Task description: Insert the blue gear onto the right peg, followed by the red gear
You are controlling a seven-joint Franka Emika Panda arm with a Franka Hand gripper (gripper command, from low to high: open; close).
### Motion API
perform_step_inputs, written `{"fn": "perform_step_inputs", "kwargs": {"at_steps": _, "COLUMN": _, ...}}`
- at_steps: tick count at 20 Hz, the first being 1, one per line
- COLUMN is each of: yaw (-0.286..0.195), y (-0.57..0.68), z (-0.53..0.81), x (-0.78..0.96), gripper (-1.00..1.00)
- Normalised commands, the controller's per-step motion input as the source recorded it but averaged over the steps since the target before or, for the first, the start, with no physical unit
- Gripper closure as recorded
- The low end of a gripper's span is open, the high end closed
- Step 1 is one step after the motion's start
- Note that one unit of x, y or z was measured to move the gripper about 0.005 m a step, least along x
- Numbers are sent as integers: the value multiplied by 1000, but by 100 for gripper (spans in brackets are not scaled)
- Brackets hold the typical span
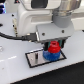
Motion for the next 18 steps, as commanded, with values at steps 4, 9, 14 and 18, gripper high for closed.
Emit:
{"fn": "perform_step_inputs", "kwargs": {"at_steps": 4, "yaw": 0, "y": -9, "z": 320, "x": 113, "gripper": 100}}
{"fn": "perform_step_inputs", "kwargs": {"at_steps": 9, "yaw": 0, "y": -16, "z": 16, "x": 44, "gripper": 100}}
{"fn": "perform_step_inputs", "kwargs": {"at_steps": 14, "yaw": 0, "y": -85, "z": -43, "x": 96, "gripper": 100}}
{"fn": "perform_step_inputs", "kwargs": {"at_steps": 18, "yaw": 0, "y": -83, "z": -102, "x": 127, "gripper": 100}}
